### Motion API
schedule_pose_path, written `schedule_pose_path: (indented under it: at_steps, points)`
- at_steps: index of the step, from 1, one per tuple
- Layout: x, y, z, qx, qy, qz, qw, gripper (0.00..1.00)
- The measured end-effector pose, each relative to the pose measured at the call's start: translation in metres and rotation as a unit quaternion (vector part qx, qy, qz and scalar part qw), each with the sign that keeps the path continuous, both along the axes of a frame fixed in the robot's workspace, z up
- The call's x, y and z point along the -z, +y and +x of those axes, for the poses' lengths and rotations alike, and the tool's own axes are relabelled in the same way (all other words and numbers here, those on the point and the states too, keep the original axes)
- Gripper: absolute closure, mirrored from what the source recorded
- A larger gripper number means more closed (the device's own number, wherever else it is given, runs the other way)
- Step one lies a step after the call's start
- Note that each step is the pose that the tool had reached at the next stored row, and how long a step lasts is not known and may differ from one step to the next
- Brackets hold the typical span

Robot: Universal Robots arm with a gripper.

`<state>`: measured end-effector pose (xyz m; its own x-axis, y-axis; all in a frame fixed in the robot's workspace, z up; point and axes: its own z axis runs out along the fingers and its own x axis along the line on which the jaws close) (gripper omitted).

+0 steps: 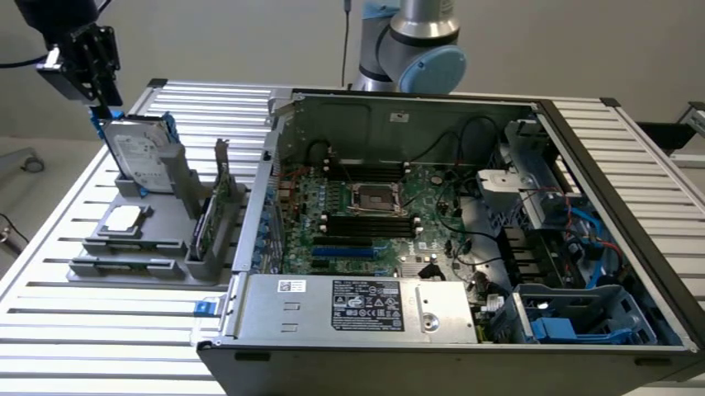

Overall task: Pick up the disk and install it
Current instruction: 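Pick up the disk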

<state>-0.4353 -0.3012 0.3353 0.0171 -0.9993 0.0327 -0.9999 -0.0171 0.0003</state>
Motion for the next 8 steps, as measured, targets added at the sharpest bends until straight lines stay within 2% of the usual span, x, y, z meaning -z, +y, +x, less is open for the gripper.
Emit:
schedule_pose_path:
  at_steps: [8]
  points:
    - [0.0134, 0.0000, 0.000, -0.001, 0.0004, 0.0000, 1.0000, 0.58]
